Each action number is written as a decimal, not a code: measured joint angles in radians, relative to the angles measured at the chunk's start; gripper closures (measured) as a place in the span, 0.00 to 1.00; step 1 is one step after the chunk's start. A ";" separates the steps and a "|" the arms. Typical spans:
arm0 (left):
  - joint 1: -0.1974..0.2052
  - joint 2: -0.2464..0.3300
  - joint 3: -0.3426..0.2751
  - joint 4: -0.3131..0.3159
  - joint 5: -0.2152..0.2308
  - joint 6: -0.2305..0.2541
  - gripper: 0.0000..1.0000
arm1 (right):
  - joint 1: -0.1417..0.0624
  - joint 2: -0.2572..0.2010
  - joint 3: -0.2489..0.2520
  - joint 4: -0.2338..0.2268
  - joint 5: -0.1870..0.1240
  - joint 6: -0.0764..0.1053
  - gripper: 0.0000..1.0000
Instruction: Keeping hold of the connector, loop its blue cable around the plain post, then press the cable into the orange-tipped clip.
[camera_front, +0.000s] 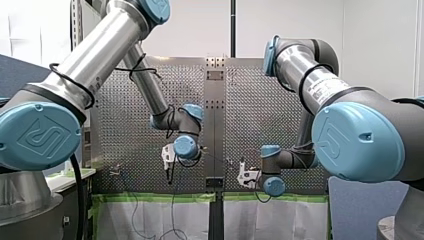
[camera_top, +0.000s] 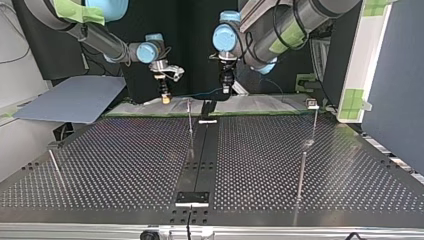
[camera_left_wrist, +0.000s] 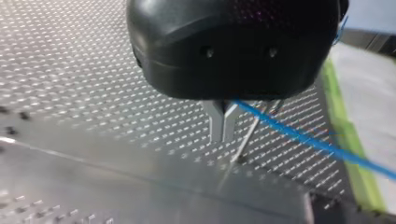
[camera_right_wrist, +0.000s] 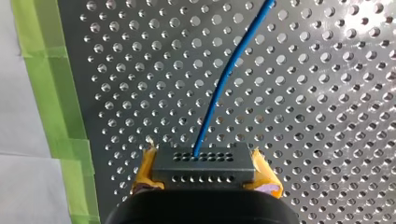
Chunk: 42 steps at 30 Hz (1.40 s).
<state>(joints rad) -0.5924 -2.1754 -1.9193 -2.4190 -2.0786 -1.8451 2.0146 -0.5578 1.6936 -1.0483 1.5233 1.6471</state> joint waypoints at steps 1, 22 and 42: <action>0.003 0.009 -0.009 0.010 -0.007 0.001 1.00 | -0.001 0.000 -0.002 0.001 -0.003 0.004 1.00; 0.035 -0.111 0.032 0.140 0.085 -0.023 1.00 | -0.035 0.000 -0.012 0.024 -0.003 0.036 1.00; 0.054 -0.243 0.169 0.105 0.178 -0.034 1.00 | -0.070 0.000 -0.017 0.015 -0.002 0.082 1.00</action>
<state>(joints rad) -0.5388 -2.4183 -1.7499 -2.3139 -1.9006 -1.8788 1.9450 -0.5579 1.6762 -1.0334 1.5215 1.7294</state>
